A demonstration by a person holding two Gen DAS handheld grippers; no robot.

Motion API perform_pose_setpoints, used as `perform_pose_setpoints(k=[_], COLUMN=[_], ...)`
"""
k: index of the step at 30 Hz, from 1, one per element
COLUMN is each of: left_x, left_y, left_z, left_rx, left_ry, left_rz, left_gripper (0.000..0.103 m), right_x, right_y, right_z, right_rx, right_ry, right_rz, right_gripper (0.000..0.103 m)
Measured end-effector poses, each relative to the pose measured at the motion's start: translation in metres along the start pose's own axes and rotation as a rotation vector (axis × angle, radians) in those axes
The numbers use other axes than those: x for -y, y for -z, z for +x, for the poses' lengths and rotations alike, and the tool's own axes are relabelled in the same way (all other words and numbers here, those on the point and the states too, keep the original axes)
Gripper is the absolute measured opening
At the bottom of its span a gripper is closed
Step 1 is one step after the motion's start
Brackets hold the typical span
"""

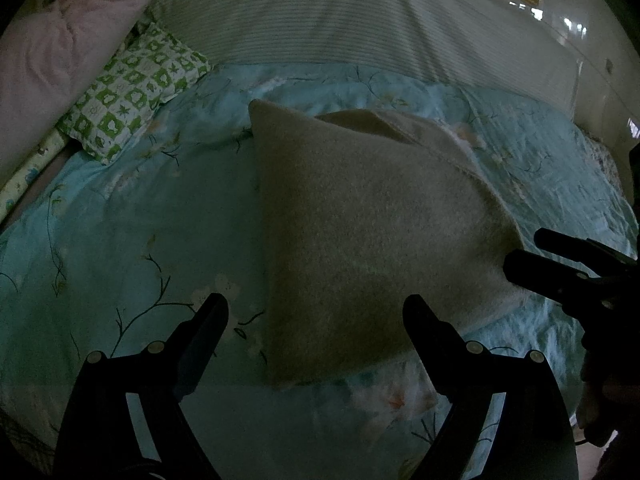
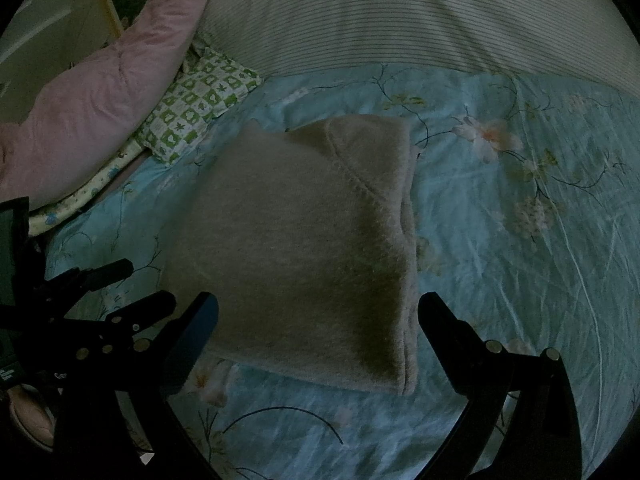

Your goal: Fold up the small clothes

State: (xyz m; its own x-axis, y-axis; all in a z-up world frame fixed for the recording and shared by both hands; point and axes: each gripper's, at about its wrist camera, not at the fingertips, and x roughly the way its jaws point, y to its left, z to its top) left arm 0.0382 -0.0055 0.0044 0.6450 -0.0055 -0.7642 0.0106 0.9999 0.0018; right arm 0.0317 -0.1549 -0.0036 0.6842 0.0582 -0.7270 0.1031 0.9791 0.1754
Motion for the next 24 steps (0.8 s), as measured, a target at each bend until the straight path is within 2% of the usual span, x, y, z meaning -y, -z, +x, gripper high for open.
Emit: perform_pose_setpoints(k=[24], left_x=[-0.0014], left_y=[-0.0027], left_z=[0.0016], left_rx=[0.001], left_ry=[0.008], left_rz=[0.007], left_gripper=[0.090], right_x=[0.0015], right_y=[-0.0004], right_z=[0.0002], right_rx=[-0.001], right_ry=[0.000], right_rz=[0.000], right_gripper=[0.100])
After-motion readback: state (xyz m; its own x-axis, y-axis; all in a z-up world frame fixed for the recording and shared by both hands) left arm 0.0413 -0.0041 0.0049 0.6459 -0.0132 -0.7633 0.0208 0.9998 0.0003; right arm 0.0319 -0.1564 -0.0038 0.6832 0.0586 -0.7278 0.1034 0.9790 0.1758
